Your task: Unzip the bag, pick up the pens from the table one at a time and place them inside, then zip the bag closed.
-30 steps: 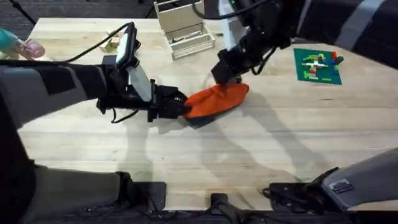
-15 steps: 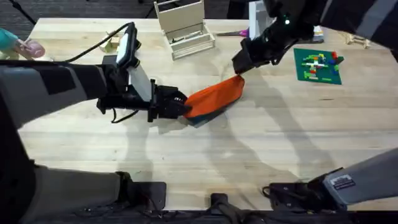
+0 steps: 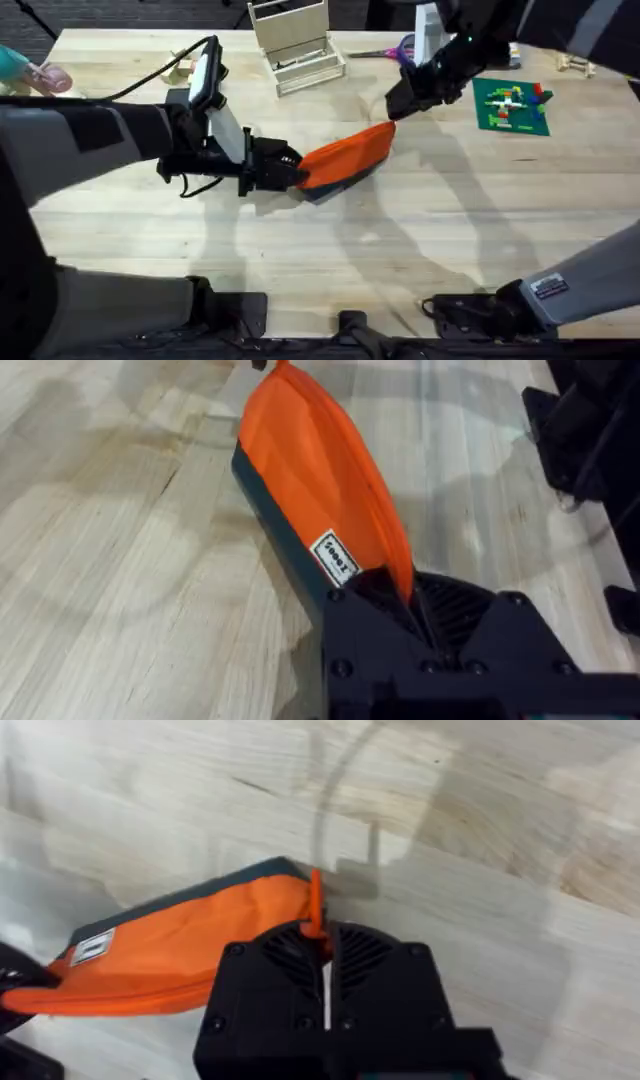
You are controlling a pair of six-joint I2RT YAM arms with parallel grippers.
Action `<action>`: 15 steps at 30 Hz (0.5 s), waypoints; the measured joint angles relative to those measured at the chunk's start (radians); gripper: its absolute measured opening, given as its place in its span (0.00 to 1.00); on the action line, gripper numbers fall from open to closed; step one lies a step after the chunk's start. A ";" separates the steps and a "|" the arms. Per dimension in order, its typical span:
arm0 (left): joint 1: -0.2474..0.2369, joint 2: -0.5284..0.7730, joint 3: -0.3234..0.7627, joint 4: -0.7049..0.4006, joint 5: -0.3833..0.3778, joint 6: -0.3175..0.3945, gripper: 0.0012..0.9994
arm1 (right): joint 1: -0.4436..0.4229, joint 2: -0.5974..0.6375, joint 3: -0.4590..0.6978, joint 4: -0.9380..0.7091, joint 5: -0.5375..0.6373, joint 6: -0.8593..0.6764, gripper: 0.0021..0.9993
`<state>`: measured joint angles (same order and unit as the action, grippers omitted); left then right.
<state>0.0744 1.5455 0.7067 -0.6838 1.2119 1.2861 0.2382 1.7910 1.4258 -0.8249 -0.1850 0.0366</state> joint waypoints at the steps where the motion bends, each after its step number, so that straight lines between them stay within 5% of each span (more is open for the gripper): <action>1: 0.000 0.000 0.000 0.000 -0.001 0.000 0.04 | -0.006 0.003 -0.010 0.012 0.000 0.001 0.03; 11: -0.004 0.000 0.000 0.000 0.000 0.000 0.04 | -0.061 0.008 -0.126 0.150 -0.023 0.023 0.03; 15: 0.008 0.000 -0.004 -0.015 -0.037 0.000 0.04 | -0.155 0.011 -0.198 0.231 0.127 0.032 0.03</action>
<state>0.0822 1.5459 0.7029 -0.6984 1.1745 1.2865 0.0832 1.8018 1.2281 -0.5944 -0.0577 0.0687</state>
